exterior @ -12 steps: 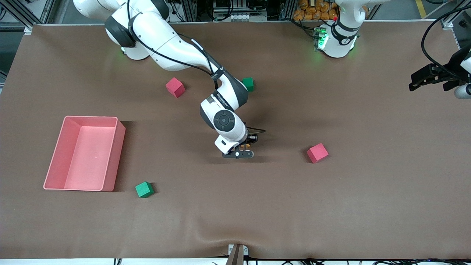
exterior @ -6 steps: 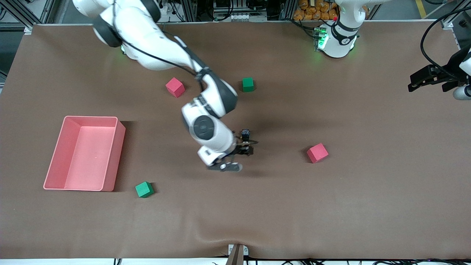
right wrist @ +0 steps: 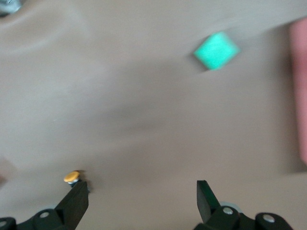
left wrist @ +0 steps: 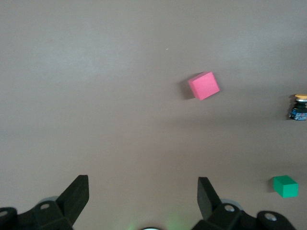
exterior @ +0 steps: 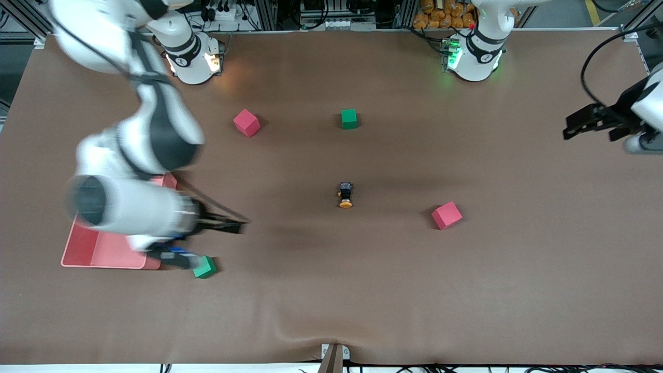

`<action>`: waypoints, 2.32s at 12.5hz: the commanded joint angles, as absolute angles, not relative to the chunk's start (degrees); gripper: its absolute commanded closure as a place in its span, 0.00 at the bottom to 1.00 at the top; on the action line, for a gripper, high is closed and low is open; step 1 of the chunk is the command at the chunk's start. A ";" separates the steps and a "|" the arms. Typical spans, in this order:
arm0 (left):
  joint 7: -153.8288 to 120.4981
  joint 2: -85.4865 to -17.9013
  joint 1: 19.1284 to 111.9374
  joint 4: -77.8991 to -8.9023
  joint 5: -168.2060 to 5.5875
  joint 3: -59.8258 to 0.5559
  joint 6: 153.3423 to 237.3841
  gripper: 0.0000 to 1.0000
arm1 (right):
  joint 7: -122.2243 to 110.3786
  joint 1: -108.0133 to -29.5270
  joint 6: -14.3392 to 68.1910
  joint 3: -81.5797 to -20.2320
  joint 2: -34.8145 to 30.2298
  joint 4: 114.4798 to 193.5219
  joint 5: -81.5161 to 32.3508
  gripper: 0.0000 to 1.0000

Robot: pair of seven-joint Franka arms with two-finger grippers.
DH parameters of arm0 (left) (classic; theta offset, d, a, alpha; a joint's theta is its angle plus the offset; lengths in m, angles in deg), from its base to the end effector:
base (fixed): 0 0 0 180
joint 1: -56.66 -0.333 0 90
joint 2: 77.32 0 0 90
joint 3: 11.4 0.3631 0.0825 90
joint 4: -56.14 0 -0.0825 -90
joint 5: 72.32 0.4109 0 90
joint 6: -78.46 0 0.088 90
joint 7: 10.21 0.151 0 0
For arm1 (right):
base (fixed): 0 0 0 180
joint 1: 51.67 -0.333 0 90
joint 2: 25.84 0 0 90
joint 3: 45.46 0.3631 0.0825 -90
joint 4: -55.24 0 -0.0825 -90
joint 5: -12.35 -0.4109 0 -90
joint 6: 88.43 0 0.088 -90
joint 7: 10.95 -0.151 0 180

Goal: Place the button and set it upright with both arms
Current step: 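Set the button on the table, open and withdraw the right gripper, then reach the left gripper to the button and grasp its body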

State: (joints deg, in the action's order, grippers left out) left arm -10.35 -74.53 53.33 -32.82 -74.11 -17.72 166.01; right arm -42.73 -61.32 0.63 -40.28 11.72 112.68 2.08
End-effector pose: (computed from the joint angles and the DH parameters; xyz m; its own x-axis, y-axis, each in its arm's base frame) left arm 0.5890 -0.0341 0.6048 0.9960 -0.0512 -0.0730 -0.0486 -0.9982 0.0364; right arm 0.7481 0.2039 0.4629 0.9338 -0.2913 -0.2077 -0.3237 -0.9352 -0.1437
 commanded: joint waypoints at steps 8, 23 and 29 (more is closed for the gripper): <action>-33.37 -53.35 75.88 -31.32 -83.22 -18.78 181.27 0.00 | -34.53 -49.83 -2.76 -42.19 -16.48 130.24 10.42 0.00; -36.49 -24.85 88.56 -16.90 -89.36 -19.66 197.73 0.12 | -21.09 -51.93 -2.30 -49.85 -27.43 140.84 12.44 0.00; -36.67 -24.14 89.53 -17.25 -88.75 -19.31 196.94 0.43 | -20.80 -51.94 -3.70 -50.47 -27.60 140.76 12.09 0.00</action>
State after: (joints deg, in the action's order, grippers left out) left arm -36.43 -24.75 88.96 -18.66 -88.18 -20.05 197.89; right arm -21.31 -51.31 -2.27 -49.93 -28.22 142.47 11.31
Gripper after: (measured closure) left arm 0.278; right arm 0.000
